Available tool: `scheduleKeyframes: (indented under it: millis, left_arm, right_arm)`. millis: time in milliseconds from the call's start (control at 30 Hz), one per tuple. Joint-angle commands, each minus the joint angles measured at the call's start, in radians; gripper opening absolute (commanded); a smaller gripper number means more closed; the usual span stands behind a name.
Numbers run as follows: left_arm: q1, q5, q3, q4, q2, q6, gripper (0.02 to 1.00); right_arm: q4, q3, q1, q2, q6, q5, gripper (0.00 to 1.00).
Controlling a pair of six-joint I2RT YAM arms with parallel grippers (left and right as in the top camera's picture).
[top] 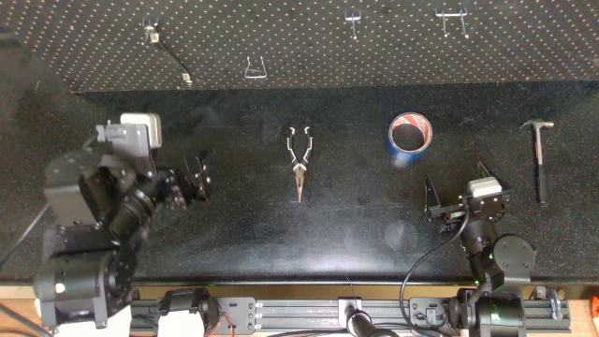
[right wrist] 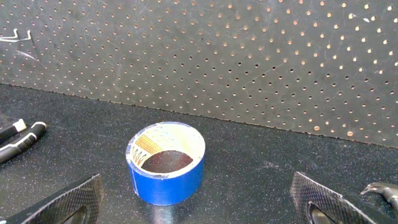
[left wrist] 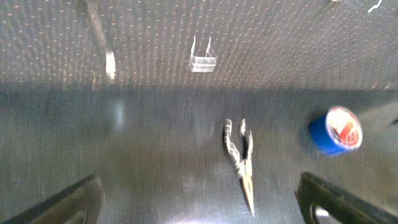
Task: Place Tools Onto Pegboard
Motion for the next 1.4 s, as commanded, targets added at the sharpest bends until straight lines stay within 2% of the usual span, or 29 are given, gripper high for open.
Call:
scheduleKeyframes:
  millis: [33,133,300,367,500,700,900,1400]
  left_arm:
    - [-0.176,-0.298,0.007,-0.243,0.076,-0.349,0.998]
    - [-0.209,-0.282,0.010,-0.270,0.272,-0.418,0.998]
    - [-0.377,-0.267,0.049,-0.002,0.603,-0.381,0.996]
    - [-0.455,-0.266,0.124,0.007,0.741,-0.328,0.993]
    - [-0.557,-0.267,0.301,-0.014,0.959,-0.364,0.996]
    - [-0.568,-0.263,0.453,-0.049,1.106,-0.413,0.996]
    - [-0.566,-0.294,0.455,-0.039,1.188,-0.496,0.996]
    - [-0.568,-0.350,0.455,-0.022,1.250,-0.523,0.996]
  right_arm:
    - [0.001,-0.005,0.002,-0.009,0.015,-0.010,0.980]
    - [0.001,-0.005,0.002,-0.009,0.015,-0.010,0.980]
    - [0.001,-0.005,0.002,-0.009,0.015,-0.010,0.980]
    - [0.001,-0.005,0.002,-0.009,0.015,-0.010,0.980]
    - [0.001,-0.005,0.002,-0.009,0.015,-0.010,0.980]
    - [0.001,-0.005,0.002,-0.009,0.015,-0.010,0.980]
    - [0.001,-0.005,0.002,-0.009,0.015,-0.010,0.980]
    - [0.001,-0.005,0.002,-0.009,0.015,-0.010,0.980]
